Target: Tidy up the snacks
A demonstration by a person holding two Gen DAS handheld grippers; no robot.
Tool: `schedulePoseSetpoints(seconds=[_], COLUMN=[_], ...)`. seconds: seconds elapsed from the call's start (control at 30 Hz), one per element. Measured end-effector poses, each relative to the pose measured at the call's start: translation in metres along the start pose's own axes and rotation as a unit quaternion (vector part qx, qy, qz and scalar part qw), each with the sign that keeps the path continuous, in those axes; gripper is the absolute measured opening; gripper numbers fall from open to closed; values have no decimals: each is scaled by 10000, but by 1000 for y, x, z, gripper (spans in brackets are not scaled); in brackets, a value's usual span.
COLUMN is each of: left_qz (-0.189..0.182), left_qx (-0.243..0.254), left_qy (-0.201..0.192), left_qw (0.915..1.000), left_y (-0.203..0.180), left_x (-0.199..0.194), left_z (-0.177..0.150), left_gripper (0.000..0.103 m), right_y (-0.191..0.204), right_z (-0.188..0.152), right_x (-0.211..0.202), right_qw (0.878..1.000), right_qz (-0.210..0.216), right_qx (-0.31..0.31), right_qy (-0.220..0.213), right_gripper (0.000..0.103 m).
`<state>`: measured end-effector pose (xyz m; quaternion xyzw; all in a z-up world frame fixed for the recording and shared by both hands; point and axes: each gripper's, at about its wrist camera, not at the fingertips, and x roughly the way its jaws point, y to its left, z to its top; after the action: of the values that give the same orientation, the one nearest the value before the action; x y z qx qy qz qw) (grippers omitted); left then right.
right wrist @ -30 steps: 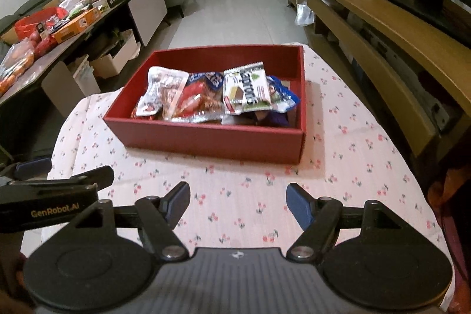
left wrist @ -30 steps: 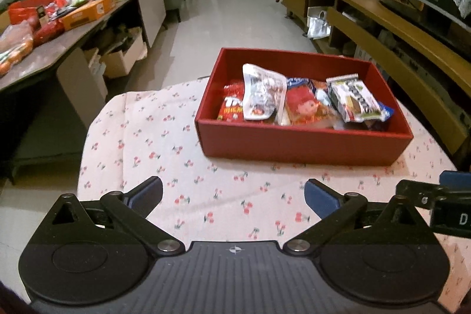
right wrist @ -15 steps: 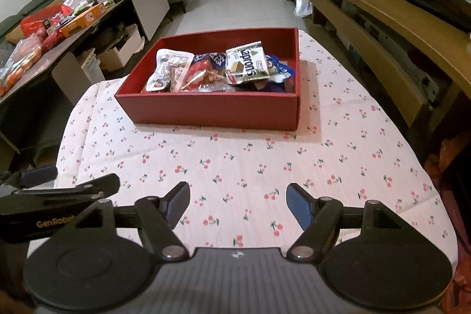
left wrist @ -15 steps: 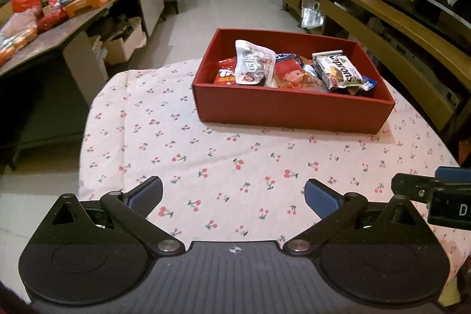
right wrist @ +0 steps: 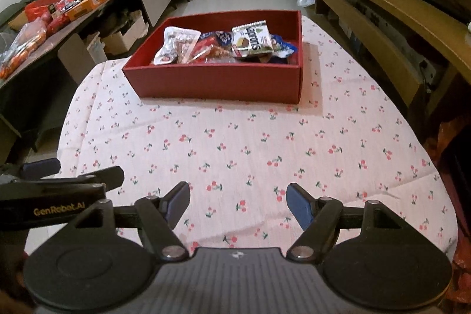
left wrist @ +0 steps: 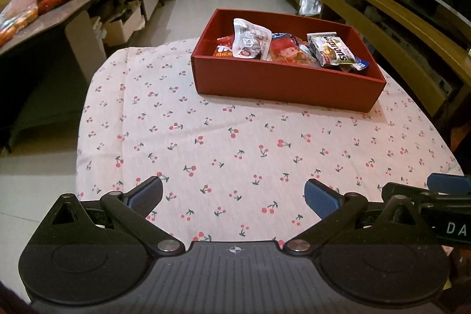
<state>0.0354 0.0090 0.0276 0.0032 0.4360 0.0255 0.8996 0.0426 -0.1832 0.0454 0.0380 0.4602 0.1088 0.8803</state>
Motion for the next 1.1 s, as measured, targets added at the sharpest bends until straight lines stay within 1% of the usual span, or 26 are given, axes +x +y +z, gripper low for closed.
schedulePoseSetpoints(seconds=[0.17, 0.27, 0.67, 1.1], left_qz=[-21, 29, 45, -22], left_qx=[110, 208, 295, 174], left_qy=[45, 64, -58, -36], left_qw=[9999, 9998, 9995, 9998], left_y=[-5, -9, -11, -8], left_x=[-3, -4, -16, -17], left_z=[-9, -14, -20, -23], left_gripper=[103, 103, 103, 103], right_y=[1, 3, 3, 4], right_z=[-6, -9, -17, -20], right_x=[-2, -4, -13, -15], right_qw=[10000, 10000, 10000, 10000], right_qz=[-5, 8, 62, 82], right_qx=[-26, -39, 1, -17], right_qy=[24, 33, -30, -39], right_gripper=[88, 88, 88, 88])
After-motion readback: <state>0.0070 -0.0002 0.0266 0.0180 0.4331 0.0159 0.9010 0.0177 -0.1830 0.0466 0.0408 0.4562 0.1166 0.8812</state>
